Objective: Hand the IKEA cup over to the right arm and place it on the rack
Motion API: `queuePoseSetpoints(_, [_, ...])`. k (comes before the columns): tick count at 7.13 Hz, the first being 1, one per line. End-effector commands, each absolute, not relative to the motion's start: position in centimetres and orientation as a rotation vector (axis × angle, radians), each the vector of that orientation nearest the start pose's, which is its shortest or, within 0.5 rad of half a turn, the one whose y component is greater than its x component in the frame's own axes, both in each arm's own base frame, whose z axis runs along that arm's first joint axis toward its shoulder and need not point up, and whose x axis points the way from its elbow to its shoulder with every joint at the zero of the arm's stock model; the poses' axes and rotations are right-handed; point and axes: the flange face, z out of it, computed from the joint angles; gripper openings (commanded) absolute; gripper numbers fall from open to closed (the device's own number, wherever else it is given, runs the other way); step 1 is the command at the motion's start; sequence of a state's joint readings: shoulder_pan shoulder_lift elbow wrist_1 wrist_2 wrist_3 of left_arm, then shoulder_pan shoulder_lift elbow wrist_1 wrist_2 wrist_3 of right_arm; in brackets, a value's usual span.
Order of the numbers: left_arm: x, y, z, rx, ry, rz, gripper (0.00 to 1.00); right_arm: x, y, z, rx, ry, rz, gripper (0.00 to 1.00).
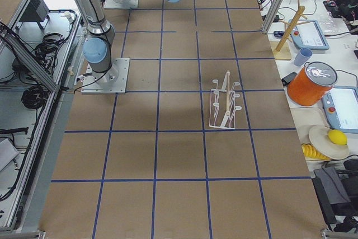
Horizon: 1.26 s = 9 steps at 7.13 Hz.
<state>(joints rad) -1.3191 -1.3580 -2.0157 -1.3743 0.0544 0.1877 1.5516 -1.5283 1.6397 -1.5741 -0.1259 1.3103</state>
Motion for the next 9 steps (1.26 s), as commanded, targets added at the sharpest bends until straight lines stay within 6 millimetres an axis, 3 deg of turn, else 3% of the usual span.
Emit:
queuePoseSetpoints(1, [-12.9,-43.5,47.8,0.079,-1.631,0.31,0.0,24.0,-50.1,52.1,1.193,1.383,1.085,1.0])
queuePoseSetpoints(9, [-13.0,-43.0,48.3,0.067,-1.636,0.322,0.0,22.0,-50.8,52.3,1.285,1.381,1.059,1.0])
